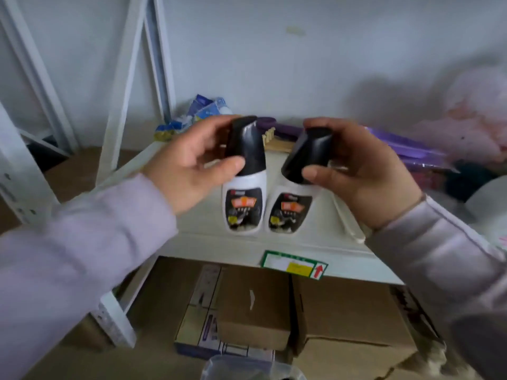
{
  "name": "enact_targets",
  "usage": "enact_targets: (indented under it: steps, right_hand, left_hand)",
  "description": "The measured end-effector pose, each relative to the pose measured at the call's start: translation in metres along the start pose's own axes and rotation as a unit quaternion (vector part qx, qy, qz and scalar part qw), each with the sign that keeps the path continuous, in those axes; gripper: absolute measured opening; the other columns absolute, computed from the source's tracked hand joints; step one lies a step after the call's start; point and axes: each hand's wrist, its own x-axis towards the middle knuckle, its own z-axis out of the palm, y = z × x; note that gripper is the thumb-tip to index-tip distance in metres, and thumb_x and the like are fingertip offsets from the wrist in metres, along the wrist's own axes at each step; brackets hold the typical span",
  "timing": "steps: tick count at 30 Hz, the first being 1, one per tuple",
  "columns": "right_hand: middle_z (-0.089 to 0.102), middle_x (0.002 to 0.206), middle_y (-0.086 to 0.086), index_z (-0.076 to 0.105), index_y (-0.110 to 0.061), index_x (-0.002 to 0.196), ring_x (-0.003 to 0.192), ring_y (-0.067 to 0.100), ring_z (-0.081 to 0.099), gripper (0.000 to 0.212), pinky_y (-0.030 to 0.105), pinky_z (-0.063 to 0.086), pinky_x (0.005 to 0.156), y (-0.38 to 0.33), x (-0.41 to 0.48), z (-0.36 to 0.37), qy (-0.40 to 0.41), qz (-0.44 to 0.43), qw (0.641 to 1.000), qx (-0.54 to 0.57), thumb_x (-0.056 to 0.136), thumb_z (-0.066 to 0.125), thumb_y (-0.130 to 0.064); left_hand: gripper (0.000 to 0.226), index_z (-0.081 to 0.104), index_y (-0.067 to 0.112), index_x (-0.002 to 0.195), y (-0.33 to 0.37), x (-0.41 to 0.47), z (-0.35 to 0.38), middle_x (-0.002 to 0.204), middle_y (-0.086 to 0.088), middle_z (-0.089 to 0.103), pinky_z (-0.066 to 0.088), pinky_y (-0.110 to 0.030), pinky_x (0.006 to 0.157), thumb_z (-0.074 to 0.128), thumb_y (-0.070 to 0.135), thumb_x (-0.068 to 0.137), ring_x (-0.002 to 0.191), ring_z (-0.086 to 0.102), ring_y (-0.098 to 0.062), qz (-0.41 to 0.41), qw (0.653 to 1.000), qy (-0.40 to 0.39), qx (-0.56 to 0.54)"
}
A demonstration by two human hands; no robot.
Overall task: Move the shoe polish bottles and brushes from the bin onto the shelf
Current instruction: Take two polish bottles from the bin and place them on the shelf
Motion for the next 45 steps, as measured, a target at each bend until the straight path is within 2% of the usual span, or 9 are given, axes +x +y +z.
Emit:
enact_targets:
  steps: [5, 8, 12, 25, 31, 34, 37, 42, 45]
  right_hand:
    - [0.059, 0.098, -0.006, 0.055, -0.018, 0.121, 0.077, -0.007, 0.059, 0.051, 0.002, 0.047, 0.077, 0.038, 0.069, 0.012, 0.036, 0.063, 0.994, -0.078, 0.075, 0.071, -0.002]
    - [0.062, 0.106, 0.004, 0.051, -0.016, 0.126, 0.089, 0.013, 0.061, 0.052, 0.024, 0.050, 0.093, 0.059, 0.090, 0.026, 0.028, 0.108, 0.990, -0.087, 0.079, 0.068, -0.001]
    - [0.064, 0.120, 0.010, 0.050, -0.017, 0.127, 0.102, 0.021, 0.062, 0.051, 0.029, 0.047, 0.094, 0.074, 0.112, 0.040, 0.036, 0.123, 0.989, -0.074, 0.080, 0.066, -0.004]
    - [0.056, 0.132, 0.007, 0.018, -0.022, 0.145, 0.118, 0.025, 0.055, 0.088, 0.038, 0.044, 0.104, 0.094, 0.121, 0.054, -0.008, 0.179, 0.978, -0.103, 0.076, 0.072, -0.012]
    - [0.058, 0.116, 0.005, 0.047, -0.014, 0.127, 0.103, 0.008, 0.057, 0.060, 0.031, 0.049, 0.094, 0.054, 0.075, 0.044, 0.158, -0.009, 0.966, -0.204, 0.073, 0.070, -0.024]
    - [0.053, 0.079, -0.005, 0.063, -0.007, 0.087, 0.063, -0.003, 0.042, 0.013, 0.016, 0.042, 0.063, 0.028, 0.013, 0.046, 0.099, -0.172, 0.956, -0.214, 0.075, 0.066, -0.010]
    - [0.059, 0.071, 0.000, 0.065, -0.006, 0.077, 0.063, 0.002, 0.044, 0.004, 0.012, 0.038, 0.062, 0.029, -0.055, 0.051, -0.085, -0.210, 0.952, -0.206, 0.075, 0.067, -0.004]
    - [0.065, 0.073, 0.004, 0.066, -0.013, 0.080, 0.062, 0.010, 0.053, 0.005, 0.019, 0.045, 0.061, 0.080, -0.137, 0.066, -0.270, -0.080, 0.941, -0.186, 0.078, 0.063, -0.009]
    - [0.070, 0.095, 0.002, 0.068, -0.018, 0.097, 0.080, 0.010, 0.060, 0.015, 0.024, 0.052, 0.075, 0.122, -0.182, 0.087, -0.366, 0.064, 0.903, -0.215, 0.083, 0.062, -0.014]
  left_hand:
    - [0.045, 0.051, 0.034, 0.113, -0.024, 0.069, -0.017, 0.104, 0.009, 0.062, 0.048, -0.028, 0.095, 0.058, 0.014, 0.073, 0.096, 0.062, -0.006, -0.011, 0.995, 0.034, 0.097]
    - [0.045, 0.052, 0.039, 0.117, -0.047, 0.090, -0.022, 0.115, 0.003, 0.058, 0.045, -0.046, 0.104, 0.063, 0.015, 0.080, 0.109, 0.061, -0.021, -0.041, 0.985, 0.049, 0.160]
    - [0.050, 0.045, 0.020, 0.134, -0.065, 0.104, -0.022, 0.124, -0.002, 0.059, 0.041, -0.028, 0.101, 0.060, 0.014, 0.087, 0.114, 0.060, -0.021, -0.071, 0.961, 0.085, 0.255]
    - [0.087, 0.004, 0.033, 0.148, -0.076, 0.114, -0.024, 0.153, -0.002, 0.034, 0.039, -0.035, 0.109, 0.062, 0.023, 0.085, 0.130, 0.046, -0.021, -0.156, 0.941, 0.072, 0.290]
    - [0.054, 0.042, 0.017, 0.135, -0.032, 0.063, 0.002, 0.138, -0.009, 0.044, 0.039, -0.021, 0.103, 0.058, 0.016, 0.083, 0.122, 0.049, -0.017, 0.047, 0.909, 0.152, 0.386]
    - [0.021, 0.060, 0.006, 0.096, -0.022, 0.009, 0.022, 0.093, -0.007, 0.058, 0.044, -0.020, 0.067, 0.052, 0.007, 0.077, 0.080, 0.051, -0.008, 0.178, 0.901, 0.071, 0.390]
    - [0.013, 0.054, 0.019, 0.080, -0.028, -0.054, 0.041, 0.064, 0.004, 0.054, 0.038, -0.015, 0.054, 0.044, 0.014, 0.071, 0.060, 0.044, -0.012, 0.147, 0.912, -0.059, 0.378]
    - [0.007, 0.054, 0.022, 0.076, -0.082, -0.119, 0.069, 0.071, 0.002, 0.057, 0.032, -0.017, 0.059, 0.047, 0.022, 0.078, 0.065, 0.049, -0.012, 0.021, 0.887, -0.246, 0.390]
    - [0.007, 0.053, 0.022, 0.086, -0.127, -0.150, 0.089, 0.098, -0.003, 0.062, 0.038, -0.027, 0.069, 0.047, 0.020, 0.088, 0.080, 0.051, -0.018, -0.148, 0.776, -0.420, 0.447]
